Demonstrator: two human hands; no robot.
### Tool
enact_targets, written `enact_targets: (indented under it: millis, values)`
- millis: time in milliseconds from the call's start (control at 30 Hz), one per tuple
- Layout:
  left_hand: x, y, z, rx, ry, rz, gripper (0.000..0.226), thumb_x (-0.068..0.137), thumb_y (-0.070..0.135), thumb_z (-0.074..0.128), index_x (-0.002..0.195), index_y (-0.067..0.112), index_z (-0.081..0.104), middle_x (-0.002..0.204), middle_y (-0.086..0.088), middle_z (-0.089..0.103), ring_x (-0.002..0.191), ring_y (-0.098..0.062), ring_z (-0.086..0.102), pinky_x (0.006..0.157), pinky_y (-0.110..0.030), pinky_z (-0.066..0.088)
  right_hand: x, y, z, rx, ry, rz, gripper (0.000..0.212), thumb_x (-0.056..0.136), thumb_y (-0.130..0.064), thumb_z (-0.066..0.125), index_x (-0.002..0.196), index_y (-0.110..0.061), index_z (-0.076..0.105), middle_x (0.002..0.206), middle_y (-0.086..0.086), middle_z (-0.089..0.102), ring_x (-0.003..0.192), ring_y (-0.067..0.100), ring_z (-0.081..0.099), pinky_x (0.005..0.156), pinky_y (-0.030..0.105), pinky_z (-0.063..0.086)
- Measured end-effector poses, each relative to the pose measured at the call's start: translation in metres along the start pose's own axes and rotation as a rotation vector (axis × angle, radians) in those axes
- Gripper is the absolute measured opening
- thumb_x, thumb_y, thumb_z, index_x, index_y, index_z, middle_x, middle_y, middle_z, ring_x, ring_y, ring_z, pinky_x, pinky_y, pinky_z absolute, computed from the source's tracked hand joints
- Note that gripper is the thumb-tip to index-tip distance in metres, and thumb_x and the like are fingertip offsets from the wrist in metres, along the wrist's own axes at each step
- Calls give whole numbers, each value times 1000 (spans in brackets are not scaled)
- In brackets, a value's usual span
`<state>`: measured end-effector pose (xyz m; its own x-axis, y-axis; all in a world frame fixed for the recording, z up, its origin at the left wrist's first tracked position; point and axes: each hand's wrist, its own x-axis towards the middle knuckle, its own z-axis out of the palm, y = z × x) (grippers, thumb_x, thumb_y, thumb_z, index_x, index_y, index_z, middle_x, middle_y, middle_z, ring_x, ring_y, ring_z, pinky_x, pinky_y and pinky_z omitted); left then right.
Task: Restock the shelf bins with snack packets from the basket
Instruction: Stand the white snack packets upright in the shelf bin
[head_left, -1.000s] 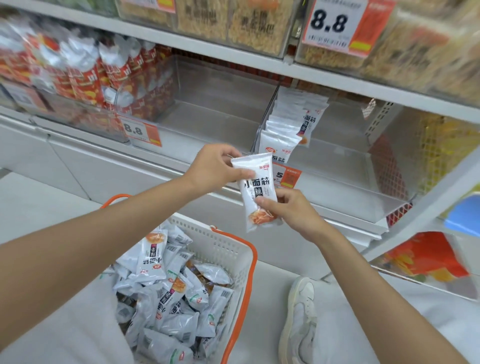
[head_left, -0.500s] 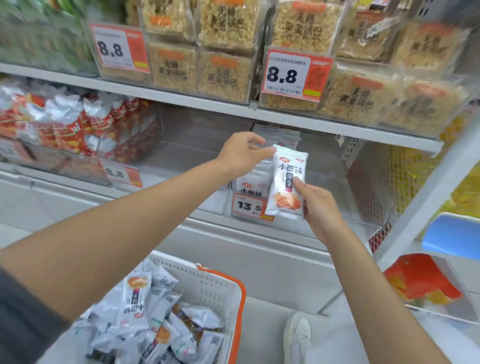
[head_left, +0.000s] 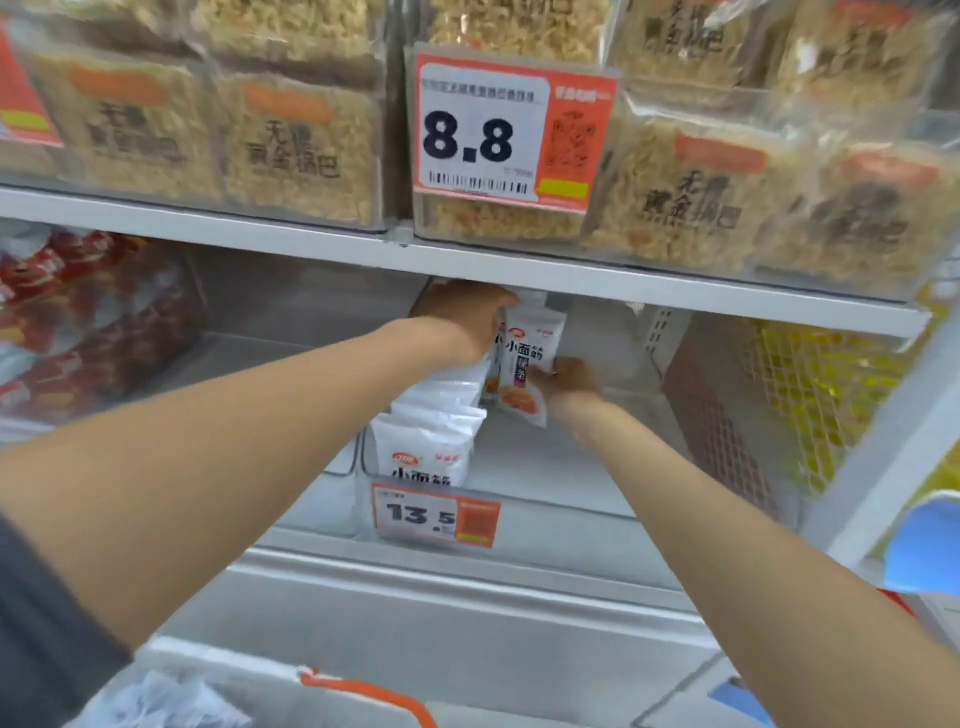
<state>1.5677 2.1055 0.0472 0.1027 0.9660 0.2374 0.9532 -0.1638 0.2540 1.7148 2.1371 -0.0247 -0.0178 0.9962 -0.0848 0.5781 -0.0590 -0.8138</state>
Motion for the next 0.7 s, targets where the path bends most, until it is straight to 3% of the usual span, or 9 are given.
enact_targets:
  millis: [67, 167, 333, 400, 533, 700]
  values:
    - [8, -5, 6, 71, -41, 46, 42, 104, 19, 32, 143, 29, 43, 153, 1, 37, 137, -25, 37, 111, -32, 31, 11, 6, 9, -84, -23, 9, 43, 93, -28, 59, 127, -3, 55, 126, 15, 62, 112, 32, 60, 92, 38, 49]
    - [18, -15, 13, 159, -112, 66, 41, 104, 25, 25, 132, 25, 53, 146, -1, 43, 134, -25, 39, 104, -37, 30, 23, 16, 19, -69, -103, 48, 69, 68, -32, 82, 124, -9, 48, 118, 4, 63, 105, 25, 61, 92, 41, 53]
    - [24, -28, 20, 169, -130, 102, 39, 103, 24, 25, 124, 20, 57, 150, -3, 38, 139, -21, 33, 106, -39, 26, 30, 7, 33, -73, -147, 7, 80, 72, -27, 82, 132, -6, 34, 127, 6, 56, 115, 25, 56, 97, 40, 50]
    - [23, -28, 21, 174, -129, 99, 40, 103, 25, 24, 124, 20, 57, 152, -3, 35, 140, -22, 32, 106, -39, 27, 29, 2, 39, -53, -160, 37, 77, 77, -21, 78, 134, -5, 30, 126, 2, 51, 117, 23, 52, 93, 33, 47]
    - [21, -27, 19, 167, -133, 68, 42, 103, 26, 22, 129, 17, 55, 146, -7, 40, 136, -25, 35, 109, -41, 30, 26, 2, 35, 32, -73, 83, 60, 70, -16, 74, 121, -5, 46, 112, 5, 59, 106, 23, 59, 87, 32, 51]
    - [20, -27, 20, 178, -145, 69, 43, 103, 26, 22, 130, 18, 54, 148, -6, 38, 139, -23, 32, 111, -41, 28, 17, 7, 16, 22, 104, -27, 21, 84, -13, 64, 103, -7, 66, 86, 0, 64, 74, 14, 61, 51, 18, 41]
